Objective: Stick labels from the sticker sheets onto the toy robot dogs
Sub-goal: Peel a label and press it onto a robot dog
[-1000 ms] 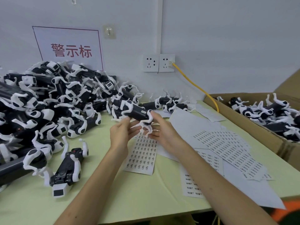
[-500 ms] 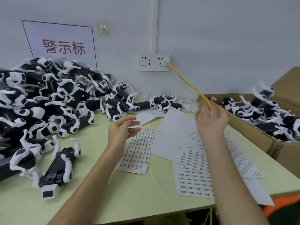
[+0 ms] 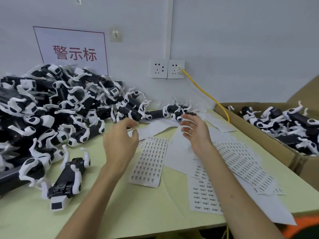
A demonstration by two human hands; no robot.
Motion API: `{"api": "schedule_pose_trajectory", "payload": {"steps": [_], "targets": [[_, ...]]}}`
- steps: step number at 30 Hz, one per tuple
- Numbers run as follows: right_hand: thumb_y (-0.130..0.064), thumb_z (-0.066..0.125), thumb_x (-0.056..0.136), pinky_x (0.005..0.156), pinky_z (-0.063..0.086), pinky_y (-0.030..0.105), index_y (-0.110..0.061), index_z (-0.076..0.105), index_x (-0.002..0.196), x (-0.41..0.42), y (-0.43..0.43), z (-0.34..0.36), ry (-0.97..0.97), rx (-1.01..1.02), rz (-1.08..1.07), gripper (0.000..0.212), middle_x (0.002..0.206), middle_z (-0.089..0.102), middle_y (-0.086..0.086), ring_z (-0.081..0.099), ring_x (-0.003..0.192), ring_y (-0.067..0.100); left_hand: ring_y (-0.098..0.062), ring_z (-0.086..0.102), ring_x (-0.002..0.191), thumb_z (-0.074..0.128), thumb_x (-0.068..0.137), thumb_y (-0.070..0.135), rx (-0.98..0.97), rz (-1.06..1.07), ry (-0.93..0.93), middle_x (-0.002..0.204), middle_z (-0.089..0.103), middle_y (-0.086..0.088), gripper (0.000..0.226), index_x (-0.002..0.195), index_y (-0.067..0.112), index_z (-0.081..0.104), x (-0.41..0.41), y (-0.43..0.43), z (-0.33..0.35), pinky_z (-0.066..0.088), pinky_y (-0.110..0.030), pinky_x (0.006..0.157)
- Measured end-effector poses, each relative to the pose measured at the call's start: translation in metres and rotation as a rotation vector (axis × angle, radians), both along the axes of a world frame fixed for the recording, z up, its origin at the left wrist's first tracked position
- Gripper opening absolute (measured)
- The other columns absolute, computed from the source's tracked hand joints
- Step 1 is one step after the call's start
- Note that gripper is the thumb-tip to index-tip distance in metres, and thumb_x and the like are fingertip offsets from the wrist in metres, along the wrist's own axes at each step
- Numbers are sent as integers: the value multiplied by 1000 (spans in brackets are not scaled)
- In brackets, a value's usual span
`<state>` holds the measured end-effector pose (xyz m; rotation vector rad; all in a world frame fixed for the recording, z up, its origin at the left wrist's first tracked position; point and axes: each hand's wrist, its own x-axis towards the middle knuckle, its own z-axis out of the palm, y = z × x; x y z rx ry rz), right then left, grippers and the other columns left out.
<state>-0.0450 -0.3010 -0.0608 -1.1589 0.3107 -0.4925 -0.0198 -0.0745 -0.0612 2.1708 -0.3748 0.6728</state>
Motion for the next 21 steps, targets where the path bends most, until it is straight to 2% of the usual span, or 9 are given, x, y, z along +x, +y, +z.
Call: {"api": "schedule_pose_trajectory", "payload": {"steps": [4,6,8,11,13,15,16,18,21], "targets": [[-24,59,94,61,41,25,-15,74,88,2,5,-2,35,-71,31,19,73,69,0,58,57,12,-25,49,134,73,90,48,489,63,253,144,57,2,43,130,35,62,-6,42,25,35,-48,107],[-25,60,94,60,42,24,-15,74,90,2,6,-3,41,-86,41,18,73,69,0,58,57,12,-26,45,138,68,88,64,683,106,457,149,50,2,62,141,36,51,-6,75,34,36,-50,110],[-26,61,93,60,42,25,-14,74,92,3,6,-4,41,-94,47,18,73,69,0,57,57,12,-26,48,135,66,87,68,769,145,622,147,51,0,71,146,34,45,-6,105,31,43,-47,109],[-26,62,93,61,42,25,-13,75,93,3,8,-5,44,-118,68,18,75,69,1,57,58,13,-26,58,115,66,95,45,667,180,622,126,63,-1,46,137,32,50,-10,124,18,51,-43,97],[-26,62,94,60,42,25,-12,76,96,3,9,-5,46,-128,79,20,76,69,2,56,57,13,-27,62,99,57,96,21,527,179,503,107,68,0,18,110,32,62,-9,122,11,53,-41,84],[-25,62,94,59,42,25,-11,76,99,3,10,-5,51,-145,86,20,76,68,3,56,57,13,-25,62,82,53,89,5,429,166,420,88,66,2,30,82,32,65,-9,109,7,47,-34,65],[-25,62,94,59,42,25,-11,76,99,2,10,-6,55,-154,89,20,75,68,2,56,57,13,-21,60,74,53,86,2,397,165,392,80,62,6,34,77,31,66,-8,102,5,41,-30,58],[-24,62,95,59,42,25,-11,76,98,2,12,-7,69,-166,96,20,75,67,3,56,57,13,-15,54,66,51,86,0,357,149,349,70,58,10,34,78,29,68,-5,87,2,34,-27,53],[-24,61,94,59,42,24,-12,76,95,3,15,-9,94,-187,114,19,76,67,4,56,57,13,-13,54,67,50,86,4,322,39,322,76,60,12,33,80,32,66,1,69,0,35,-28,55]]}}
